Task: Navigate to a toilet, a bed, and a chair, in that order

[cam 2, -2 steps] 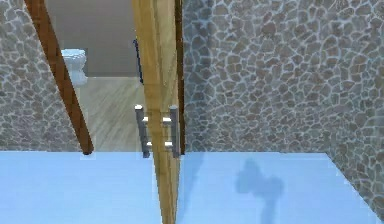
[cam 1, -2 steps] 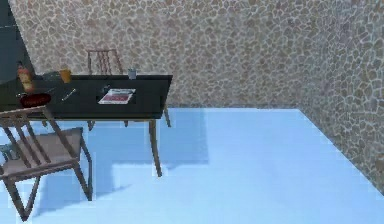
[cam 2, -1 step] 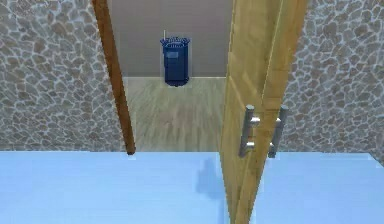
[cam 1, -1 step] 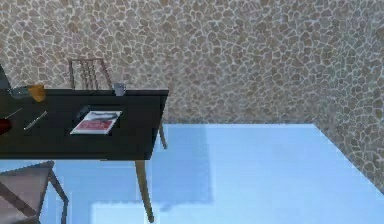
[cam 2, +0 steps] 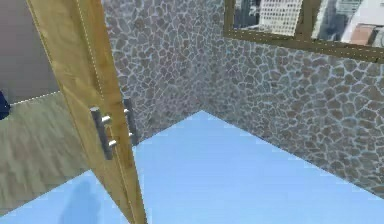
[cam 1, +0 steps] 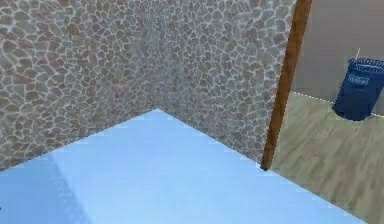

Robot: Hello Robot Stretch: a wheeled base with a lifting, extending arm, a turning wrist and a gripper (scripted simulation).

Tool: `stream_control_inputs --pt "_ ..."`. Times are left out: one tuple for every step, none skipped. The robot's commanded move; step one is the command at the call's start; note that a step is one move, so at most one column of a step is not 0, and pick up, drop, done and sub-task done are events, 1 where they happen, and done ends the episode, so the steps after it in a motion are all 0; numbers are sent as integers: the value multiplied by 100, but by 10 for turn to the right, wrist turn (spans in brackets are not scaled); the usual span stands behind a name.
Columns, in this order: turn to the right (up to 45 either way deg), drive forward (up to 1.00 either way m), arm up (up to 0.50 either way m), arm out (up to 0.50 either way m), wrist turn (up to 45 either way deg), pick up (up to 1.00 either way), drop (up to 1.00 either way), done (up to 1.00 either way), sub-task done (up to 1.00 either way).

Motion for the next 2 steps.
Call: stream_control_inputs --pt "450 0 0 0 0 0 0 0 0" --pt "0 30 0 0 0 0 0 0 0"
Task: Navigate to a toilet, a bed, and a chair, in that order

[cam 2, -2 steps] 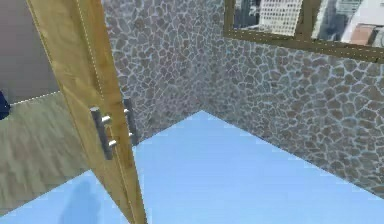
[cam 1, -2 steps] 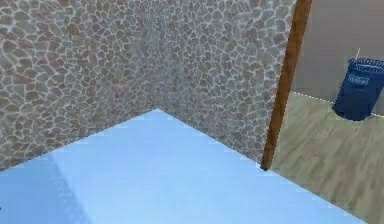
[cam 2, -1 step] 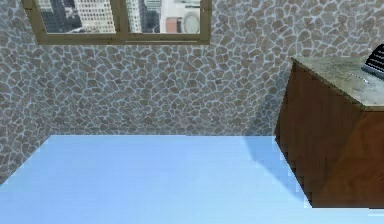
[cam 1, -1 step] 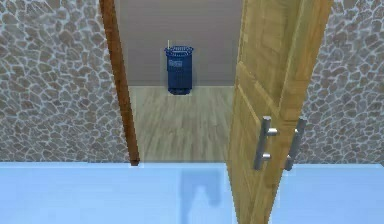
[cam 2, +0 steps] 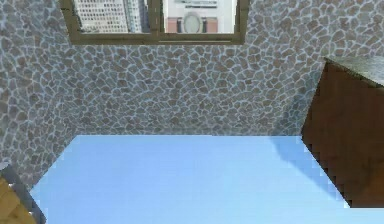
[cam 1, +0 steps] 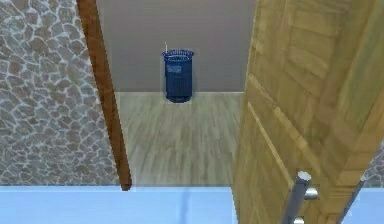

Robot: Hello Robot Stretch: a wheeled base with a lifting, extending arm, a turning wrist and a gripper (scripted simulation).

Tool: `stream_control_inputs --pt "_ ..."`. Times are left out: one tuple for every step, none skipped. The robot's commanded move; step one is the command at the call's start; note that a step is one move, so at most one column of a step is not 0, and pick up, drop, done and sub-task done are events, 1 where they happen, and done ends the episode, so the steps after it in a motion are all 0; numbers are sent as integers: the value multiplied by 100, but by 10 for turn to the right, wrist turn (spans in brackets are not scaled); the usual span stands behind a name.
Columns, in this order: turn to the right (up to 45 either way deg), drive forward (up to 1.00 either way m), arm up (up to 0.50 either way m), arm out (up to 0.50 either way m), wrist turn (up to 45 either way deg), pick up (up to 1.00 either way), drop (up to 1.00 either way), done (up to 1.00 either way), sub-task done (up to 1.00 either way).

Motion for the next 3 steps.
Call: stream_control_inputs --pt "-180 0 0 0 0 0 0 0 0" --pt "0 25 0 0 0 0 0 0 0" --pt "150 0 0 0 0 0 0 0 0"
